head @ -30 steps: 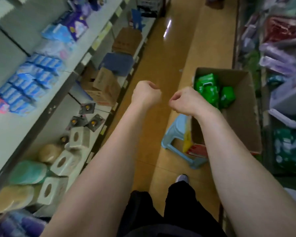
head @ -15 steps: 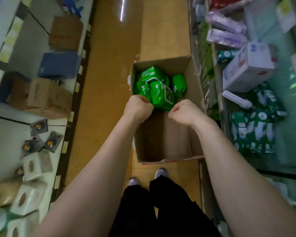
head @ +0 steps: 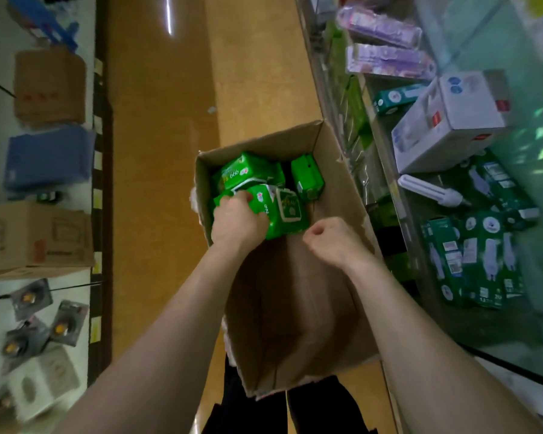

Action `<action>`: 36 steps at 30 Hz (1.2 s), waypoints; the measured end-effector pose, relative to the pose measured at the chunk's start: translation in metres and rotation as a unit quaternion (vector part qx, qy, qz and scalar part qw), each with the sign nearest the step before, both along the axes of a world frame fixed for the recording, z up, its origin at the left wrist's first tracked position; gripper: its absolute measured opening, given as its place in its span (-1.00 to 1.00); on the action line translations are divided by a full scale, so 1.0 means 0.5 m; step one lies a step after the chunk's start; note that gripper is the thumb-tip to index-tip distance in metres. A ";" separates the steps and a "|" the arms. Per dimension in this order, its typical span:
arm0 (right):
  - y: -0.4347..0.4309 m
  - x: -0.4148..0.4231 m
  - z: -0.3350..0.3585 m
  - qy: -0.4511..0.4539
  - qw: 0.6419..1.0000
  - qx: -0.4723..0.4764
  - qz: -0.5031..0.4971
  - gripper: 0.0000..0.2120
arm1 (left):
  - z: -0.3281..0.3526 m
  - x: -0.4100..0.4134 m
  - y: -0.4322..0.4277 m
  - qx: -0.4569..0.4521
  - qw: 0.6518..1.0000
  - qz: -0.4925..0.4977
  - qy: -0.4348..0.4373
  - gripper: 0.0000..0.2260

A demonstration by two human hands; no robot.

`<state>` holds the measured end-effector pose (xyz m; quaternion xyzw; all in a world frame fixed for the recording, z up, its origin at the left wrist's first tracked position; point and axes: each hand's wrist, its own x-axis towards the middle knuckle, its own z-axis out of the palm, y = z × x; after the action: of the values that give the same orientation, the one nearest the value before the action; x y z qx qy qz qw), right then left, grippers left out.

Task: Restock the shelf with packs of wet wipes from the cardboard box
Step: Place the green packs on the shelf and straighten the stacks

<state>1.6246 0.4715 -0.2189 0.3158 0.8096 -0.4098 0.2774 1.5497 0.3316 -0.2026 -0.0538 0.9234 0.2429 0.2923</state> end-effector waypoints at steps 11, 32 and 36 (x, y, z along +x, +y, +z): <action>-0.008 -0.210 -0.117 0.065 0.991 0.115 -0.006 -0.58 | -0.124 -0.166 -0.016 -0.082 0.989 -0.116 0.050 -0.42; 0.009 -0.295 -0.299 -0.026 0.956 0.290 0.035 -0.42 | -0.192 -0.189 -0.027 -0.092 0.974 -0.189 0.086 -0.44; 0.020 -0.281 -0.300 -0.023 0.966 0.256 0.029 -0.27 | -0.205 -0.203 -0.029 -0.062 0.980 -0.181 0.057 -0.35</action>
<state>1.4842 0.4813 -0.3690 0.3617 0.8899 -0.1730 0.2177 1.4481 0.3170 -0.3049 0.1099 0.9462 0.1315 0.2746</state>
